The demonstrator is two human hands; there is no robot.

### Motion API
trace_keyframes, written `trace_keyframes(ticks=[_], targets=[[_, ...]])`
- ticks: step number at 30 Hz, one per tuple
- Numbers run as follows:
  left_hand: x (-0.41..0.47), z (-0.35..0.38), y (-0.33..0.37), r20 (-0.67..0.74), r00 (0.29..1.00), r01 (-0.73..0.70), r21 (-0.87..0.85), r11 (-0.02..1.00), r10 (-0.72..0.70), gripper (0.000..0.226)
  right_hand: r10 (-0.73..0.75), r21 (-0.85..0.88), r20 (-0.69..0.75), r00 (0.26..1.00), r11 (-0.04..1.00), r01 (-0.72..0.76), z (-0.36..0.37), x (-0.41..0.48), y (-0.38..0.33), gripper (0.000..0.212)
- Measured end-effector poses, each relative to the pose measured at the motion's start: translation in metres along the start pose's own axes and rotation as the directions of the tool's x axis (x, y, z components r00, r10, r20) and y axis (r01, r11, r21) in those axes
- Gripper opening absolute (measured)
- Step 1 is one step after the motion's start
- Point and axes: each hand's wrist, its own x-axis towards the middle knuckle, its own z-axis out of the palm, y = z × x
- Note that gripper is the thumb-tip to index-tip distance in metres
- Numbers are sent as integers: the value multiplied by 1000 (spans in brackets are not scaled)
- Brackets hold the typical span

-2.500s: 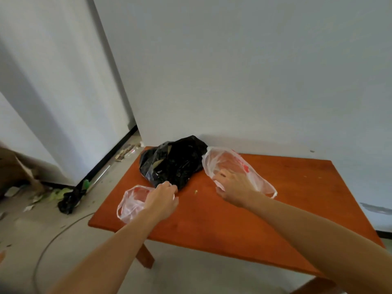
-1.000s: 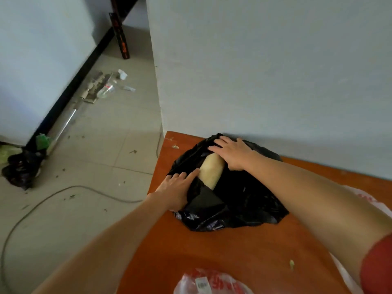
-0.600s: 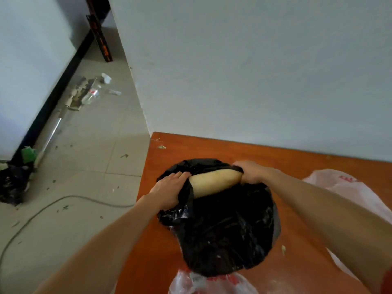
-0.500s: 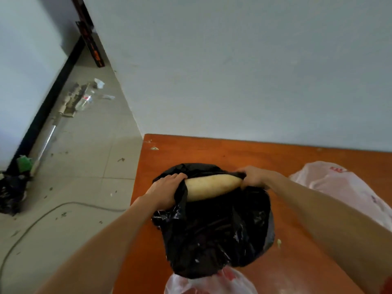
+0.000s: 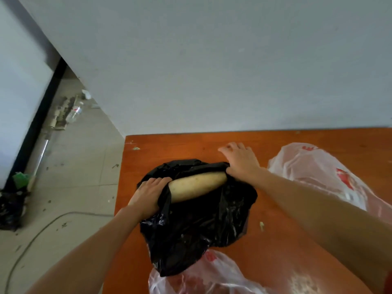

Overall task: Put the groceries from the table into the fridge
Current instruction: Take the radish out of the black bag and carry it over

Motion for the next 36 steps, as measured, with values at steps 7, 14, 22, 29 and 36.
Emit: trace_keyframes(ticks=[7,14,22,29,36], targets=[[-13,-17,-11,-45,997,-64,79,995,67,59,-491,-63,215,844,855,514,22,-2,-72,82],[-65,-13,-72,-66,991,116,59,991,-113,45,-384,22,268,884,919,393,40,29,-75,92],[-62,21,-65,-98,978,201,253,946,-182,55,-382,148,242,892,923,355,47,12,-55,83],[-62,47,-30,-39,967,254,236,938,-252,61,-283,182,242,928,953,243,40,0,-66,93],[-65,46,-34,0,975,214,300,930,-224,60,-259,-25,72,963,965,262,56,3,-103,92]])
